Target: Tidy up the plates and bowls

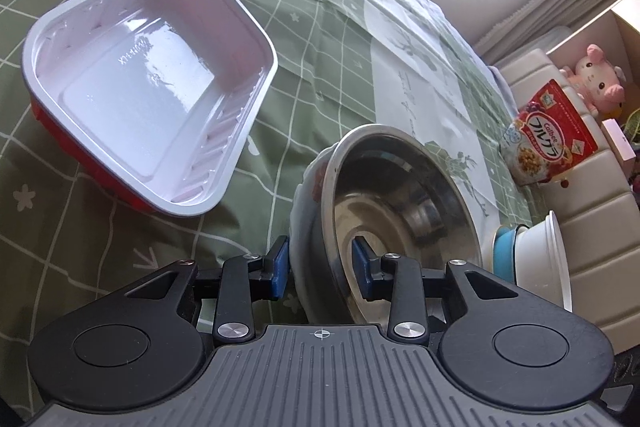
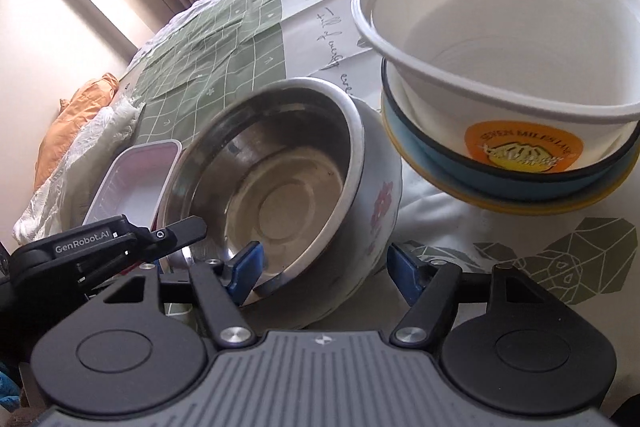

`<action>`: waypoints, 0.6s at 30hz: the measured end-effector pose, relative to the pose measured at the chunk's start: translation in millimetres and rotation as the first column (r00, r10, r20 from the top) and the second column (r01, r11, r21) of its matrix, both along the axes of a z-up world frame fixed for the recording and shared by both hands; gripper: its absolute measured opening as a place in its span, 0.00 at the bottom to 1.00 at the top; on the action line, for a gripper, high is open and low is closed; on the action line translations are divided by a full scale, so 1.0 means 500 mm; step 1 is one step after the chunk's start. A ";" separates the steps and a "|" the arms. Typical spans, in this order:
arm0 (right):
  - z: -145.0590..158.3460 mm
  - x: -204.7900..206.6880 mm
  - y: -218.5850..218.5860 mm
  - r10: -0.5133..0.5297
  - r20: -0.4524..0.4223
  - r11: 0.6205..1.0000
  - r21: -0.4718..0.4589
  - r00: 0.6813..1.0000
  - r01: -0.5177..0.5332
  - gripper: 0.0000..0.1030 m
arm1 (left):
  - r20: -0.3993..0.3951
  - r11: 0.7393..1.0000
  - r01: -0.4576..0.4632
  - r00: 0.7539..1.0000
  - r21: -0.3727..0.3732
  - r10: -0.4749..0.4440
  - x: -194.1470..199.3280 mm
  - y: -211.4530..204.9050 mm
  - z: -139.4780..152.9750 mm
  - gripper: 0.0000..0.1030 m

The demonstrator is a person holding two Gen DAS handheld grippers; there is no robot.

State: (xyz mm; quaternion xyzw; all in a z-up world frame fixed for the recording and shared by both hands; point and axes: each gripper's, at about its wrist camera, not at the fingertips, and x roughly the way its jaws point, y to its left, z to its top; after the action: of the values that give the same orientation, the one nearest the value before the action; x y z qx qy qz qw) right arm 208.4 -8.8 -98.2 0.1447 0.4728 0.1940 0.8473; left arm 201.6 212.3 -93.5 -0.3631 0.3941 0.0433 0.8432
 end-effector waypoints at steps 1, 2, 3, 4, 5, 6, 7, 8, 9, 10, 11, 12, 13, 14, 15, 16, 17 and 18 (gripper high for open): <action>0.000 -0.004 0.008 0.005 0.015 1.000 -0.023 1.000 -0.005 0.64 | 0.000 1.000 0.003 1.000 -0.001 -0.003 0.000 0.001 -0.001 0.34; 0.001 -0.008 0.016 0.012 0.030 0.999 -0.047 0.999 -0.010 0.64 | 0.002 1.000 0.003 1.000 -0.005 -0.003 0.001 0.002 -0.003 0.34; 0.002 -0.011 0.023 0.018 0.043 0.998 -0.066 0.999 -0.015 0.64 | 0.003 1.000 0.000 1.000 -0.013 0.000 0.002 0.006 -0.004 0.33; 0.002 -0.013 0.028 0.020 0.052 0.997 -0.077 0.998 -0.016 0.64 | 0.005 1.000 -0.002 1.000 -0.020 0.002 0.002 0.009 -0.004 0.33; 0.002 -0.013 0.031 0.020 0.056 0.996 -0.084 0.998 -0.015 0.64 | 0.006 1.000 -0.004 1.000 -0.026 0.004 0.006 0.013 -0.005 0.33; 0.004 -0.013 0.035 0.022 0.062 0.996 -0.089 0.998 -0.017 0.64 | 0.006 1.000 -0.005 1.000 -0.027 0.006 0.008 0.016 -0.004 0.33; 0.005 -0.012 0.039 0.028 0.065 0.995 -0.093 0.997 -0.021 0.64 | 0.007 1.000 -0.006 1.000 -0.025 0.006 0.012 0.019 -0.003 0.33; 0.006 -0.012 0.044 0.034 0.067 0.995 -0.095 0.997 -0.027 0.64 | 0.008 1.000 -0.008 1.000 -0.022 0.008 0.015 0.023 -0.002 0.33; 0.006 -0.010 0.049 0.040 0.067 0.995 -0.097 0.997 -0.034 0.64 | 0.009 1.000 -0.012 1.000 -0.018 0.013 0.017 0.027 -0.001 0.33; 0.006 -0.009 0.055 0.048 0.068 0.994 -0.100 0.997 -0.041 0.64 | 0.010 1.000 -0.018 1.000 -0.016 0.018 0.020 0.032 0.000 0.33; 0.005 -0.007 0.060 0.056 0.069 0.994 -0.102 0.996 -0.049 0.64 | 0.009 1.000 -0.023 1.000 -0.014 0.023 0.023 0.037 0.000 0.33; 0.005 -0.005 0.066 0.064 0.069 0.993 -0.105 0.996 -0.056 0.64 | 0.010 0.999 -0.030 0.999 -0.013 0.030 0.024 0.043 0.000 0.33; 0.004 -0.004 0.071 0.071 0.071 0.992 -0.106 0.995 -0.063 0.64 | 0.011 0.999 -0.035 0.999 -0.014 0.036 0.025 0.048 0.000 0.33; 0.004 -0.003 0.074 0.077 0.072 0.992 -0.105 0.994 -0.069 0.64 | 0.012 0.999 -0.042 0.999 -0.016 0.042 0.024 0.054 0.000 0.33; 0.003 -0.001 0.076 0.081 0.072 0.992 -0.104 0.994 -0.074 0.64 | 0.013 0.999 -0.045 0.999 -0.018 0.046 0.023 0.057 -0.001 0.33; 0.003 0.000 0.077 0.085 0.072 0.992 -0.103 0.994 -0.077 0.64 | 0.011 0.999 -0.049 0.999 -0.021 0.050 0.022 0.060 -0.003 0.32; 0.002 0.001 0.076 0.088 0.071 0.992 -0.101 0.994 -0.080 0.64 | 0.008 0.998 -0.052 0.999 -0.023 0.052 0.021 0.062 -0.004 0.30; 0.000 0.003 0.076 0.090 0.067 0.992 -0.097 0.994 -0.083 0.64 | 0.006 0.998 -0.055 0.998 -0.025 0.055 0.019 0.063 -0.006 0.29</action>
State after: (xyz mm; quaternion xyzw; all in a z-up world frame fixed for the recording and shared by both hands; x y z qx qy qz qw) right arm 209.8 29.0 -98.1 0.0771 0.4566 0.2133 0.8603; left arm 211.3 243.8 -96.7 -0.3842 0.3815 0.0603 0.8386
